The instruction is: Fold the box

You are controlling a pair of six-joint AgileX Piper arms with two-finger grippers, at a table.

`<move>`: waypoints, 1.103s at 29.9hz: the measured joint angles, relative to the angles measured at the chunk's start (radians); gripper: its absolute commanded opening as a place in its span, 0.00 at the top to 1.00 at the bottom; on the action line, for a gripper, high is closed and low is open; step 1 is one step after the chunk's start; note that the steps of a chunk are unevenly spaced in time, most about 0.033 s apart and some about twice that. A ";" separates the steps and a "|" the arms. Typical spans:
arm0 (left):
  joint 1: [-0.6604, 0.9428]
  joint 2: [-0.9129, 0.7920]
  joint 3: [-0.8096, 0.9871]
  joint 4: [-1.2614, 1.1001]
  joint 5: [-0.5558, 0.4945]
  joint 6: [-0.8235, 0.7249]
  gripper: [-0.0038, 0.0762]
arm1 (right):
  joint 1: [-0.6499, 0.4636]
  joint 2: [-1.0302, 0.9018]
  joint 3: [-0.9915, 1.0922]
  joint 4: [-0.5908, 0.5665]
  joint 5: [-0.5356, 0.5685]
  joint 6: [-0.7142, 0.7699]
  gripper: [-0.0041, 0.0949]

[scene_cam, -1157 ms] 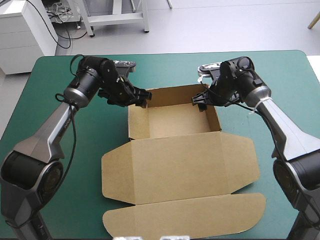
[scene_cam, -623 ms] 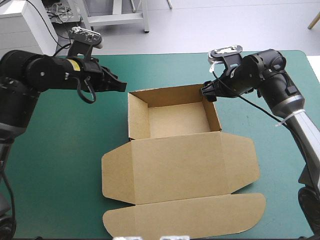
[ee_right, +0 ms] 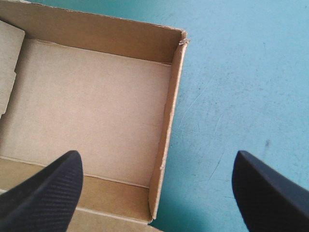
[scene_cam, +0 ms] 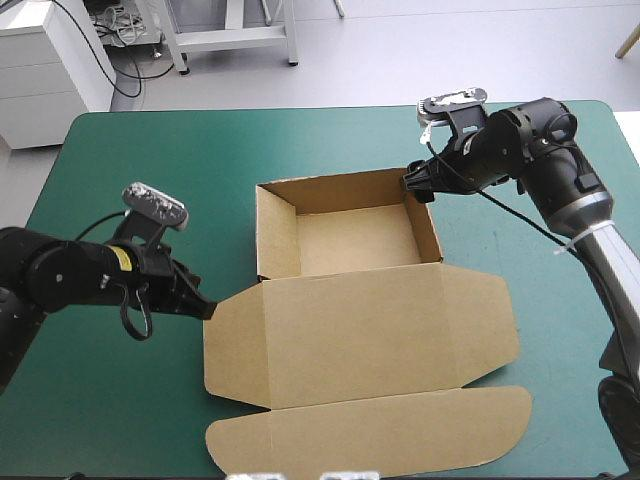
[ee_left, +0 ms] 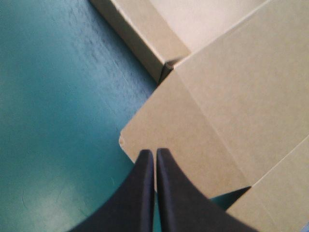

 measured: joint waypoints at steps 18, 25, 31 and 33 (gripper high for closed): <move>0.000 -0.259 0.362 0.021 -0.090 0.000 0.96 | 0.000 0.295 -0.001 -0.033 -0.019 0.000 0.17; 0.000 -0.301 0.362 0.061 -0.073 -0.002 0.96 | 0.000 0.349 -0.001 -0.033 -0.042 -0.001 0.20; 0.001 -0.309 0.362 0.072 -0.065 -0.003 0.96 | 0.000 0.363 -0.001 -0.033 -0.050 -0.001 0.34; 0.001 -0.309 0.362 0.072 -0.062 -0.003 0.96 | 0.000 0.365 -0.001 -0.033 -0.050 -0.001 0.44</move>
